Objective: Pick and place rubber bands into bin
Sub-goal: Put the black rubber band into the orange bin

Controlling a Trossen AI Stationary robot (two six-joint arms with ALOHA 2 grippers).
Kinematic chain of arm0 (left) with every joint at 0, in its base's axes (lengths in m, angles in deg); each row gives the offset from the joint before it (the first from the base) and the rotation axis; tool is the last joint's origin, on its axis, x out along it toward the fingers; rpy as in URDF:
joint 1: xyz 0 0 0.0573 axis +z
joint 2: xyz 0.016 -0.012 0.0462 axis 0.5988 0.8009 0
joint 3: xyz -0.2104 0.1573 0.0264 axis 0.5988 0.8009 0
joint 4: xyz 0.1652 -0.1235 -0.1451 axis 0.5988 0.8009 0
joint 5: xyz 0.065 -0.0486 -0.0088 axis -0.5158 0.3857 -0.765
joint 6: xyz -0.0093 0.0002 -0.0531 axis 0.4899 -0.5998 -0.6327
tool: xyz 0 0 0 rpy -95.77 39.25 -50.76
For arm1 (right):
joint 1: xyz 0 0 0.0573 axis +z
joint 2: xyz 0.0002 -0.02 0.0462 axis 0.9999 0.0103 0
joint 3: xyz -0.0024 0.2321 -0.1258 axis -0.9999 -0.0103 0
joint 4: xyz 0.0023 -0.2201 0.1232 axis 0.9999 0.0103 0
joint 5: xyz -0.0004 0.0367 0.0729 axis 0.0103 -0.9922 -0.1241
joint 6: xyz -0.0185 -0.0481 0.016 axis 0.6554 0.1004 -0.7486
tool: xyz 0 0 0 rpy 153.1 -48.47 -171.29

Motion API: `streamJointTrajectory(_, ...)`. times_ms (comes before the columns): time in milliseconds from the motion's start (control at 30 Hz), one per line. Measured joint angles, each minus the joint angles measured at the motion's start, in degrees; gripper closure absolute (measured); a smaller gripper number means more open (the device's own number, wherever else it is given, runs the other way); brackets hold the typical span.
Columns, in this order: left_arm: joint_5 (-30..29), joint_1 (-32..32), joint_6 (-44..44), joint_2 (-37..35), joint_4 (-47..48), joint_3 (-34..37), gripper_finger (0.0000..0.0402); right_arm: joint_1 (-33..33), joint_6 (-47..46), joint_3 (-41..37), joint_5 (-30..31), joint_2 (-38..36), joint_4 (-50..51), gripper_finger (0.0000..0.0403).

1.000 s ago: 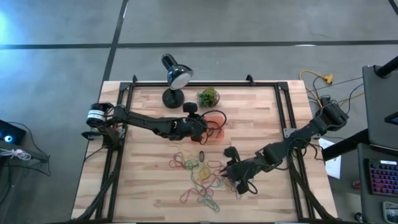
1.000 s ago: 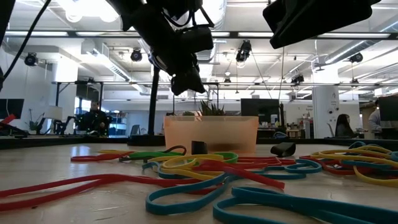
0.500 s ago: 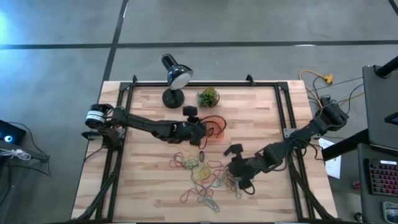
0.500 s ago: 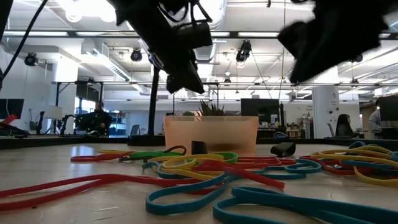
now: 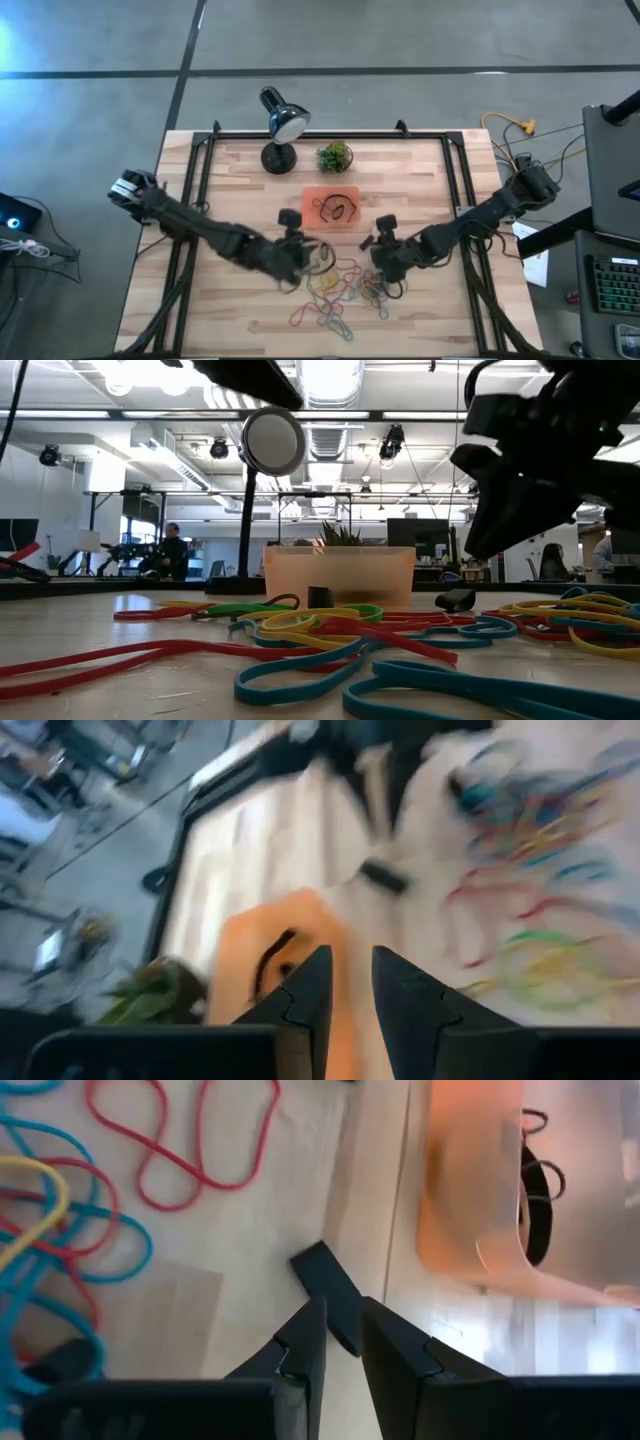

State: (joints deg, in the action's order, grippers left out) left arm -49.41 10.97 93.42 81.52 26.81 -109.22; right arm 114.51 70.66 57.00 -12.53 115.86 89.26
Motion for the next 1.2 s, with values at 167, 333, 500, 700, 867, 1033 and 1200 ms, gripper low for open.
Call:
streamJointTrajectory(167, -0.1, -5.7, -1.4, -1.1, 0.4, 0.0, 0.0343, -1.3, 1.1, -0.4, 0.0, 2.1, -0.2, 0.0346)
streamJointTrajectory(333, -0.1, -9.8, -5.2, -0.9, 1.2, 0.0, 0.0343, -1.5, 1.9, -0.4, 0.1, 5.7, -0.4, 0.0346)
streamJointTrajectory(500, -0.7, -11.5, -4.8, -0.6, 1.9, 0.1, 0.0343, -1.5, -0.2, -0.4, 6.2, 7.8, -0.9, 0.0346)
streamJointTrajectory(700, -0.8, -11.4, -4.8, -0.8, 2.0, 0.1, 0.0343, -1.4, 0.2, -0.4, 7.7, 8.0, -1.4, 0.0346)
streamJointTrajectory(867, -0.8, -11.4, -4.8, -0.8, 2.0, 0.1, 0.0343, -1.4, 1.8, -0.4, 5.0, 8.0, -1.5, 0.0341)
streamJointTrajectory(1033, -0.8, -11.4, -4.8, -0.8, 2.0, 0.1, 0.0343, -1.4, 2.2, -0.4, 4.2, 8.0, -2.1, 0.0313)
streamJointTrajectory(1200, -0.8, -11.4, -4.8, -0.8, 2.0, 0.2, 0.0343, -1.4, 2.4, -0.4, 4.0, 8.0, -3.8, 0.0284)
